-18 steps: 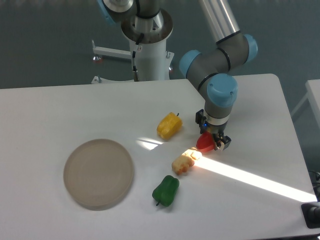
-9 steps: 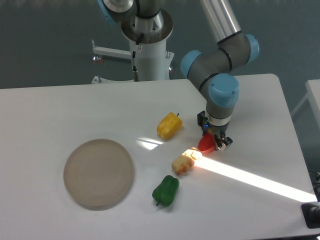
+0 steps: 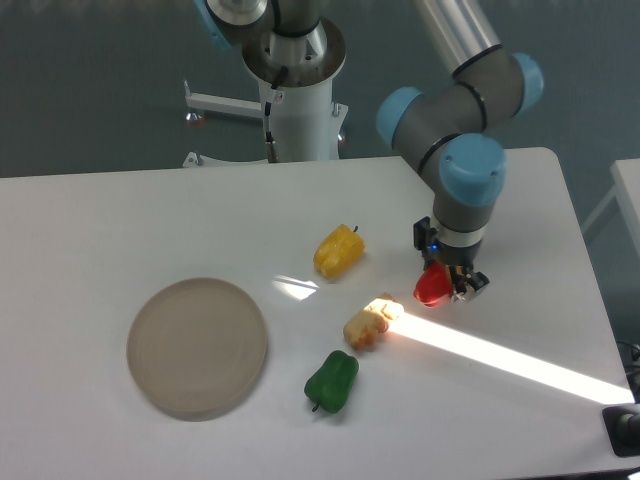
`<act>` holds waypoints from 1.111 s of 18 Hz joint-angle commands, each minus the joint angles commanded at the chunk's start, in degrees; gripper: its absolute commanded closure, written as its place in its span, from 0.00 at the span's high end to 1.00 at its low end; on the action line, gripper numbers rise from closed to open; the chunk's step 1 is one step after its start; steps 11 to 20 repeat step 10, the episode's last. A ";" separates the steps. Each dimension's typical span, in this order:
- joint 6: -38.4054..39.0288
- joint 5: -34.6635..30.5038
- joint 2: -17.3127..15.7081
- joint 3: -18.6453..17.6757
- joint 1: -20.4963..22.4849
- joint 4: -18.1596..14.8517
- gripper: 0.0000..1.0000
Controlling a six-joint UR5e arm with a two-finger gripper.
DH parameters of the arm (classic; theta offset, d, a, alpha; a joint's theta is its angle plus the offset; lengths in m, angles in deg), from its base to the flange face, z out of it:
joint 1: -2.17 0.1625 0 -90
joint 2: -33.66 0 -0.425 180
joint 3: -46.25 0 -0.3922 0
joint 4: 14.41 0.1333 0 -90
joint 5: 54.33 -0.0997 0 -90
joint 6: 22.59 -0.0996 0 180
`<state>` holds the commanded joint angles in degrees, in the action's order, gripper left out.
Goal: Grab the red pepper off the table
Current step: 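Lift the gripped red pepper up off the table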
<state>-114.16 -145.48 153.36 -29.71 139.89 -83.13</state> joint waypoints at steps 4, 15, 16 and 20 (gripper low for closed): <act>-0.10 0.61 1.67 3.35 0.09 -0.27 0.53; -0.01 0.79 2.20 4.15 0.09 0.00 0.53; -0.01 0.79 2.20 4.15 0.09 0.00 0.53; -0.01 0.79 2.20 4.15 0.09 0.00 0.53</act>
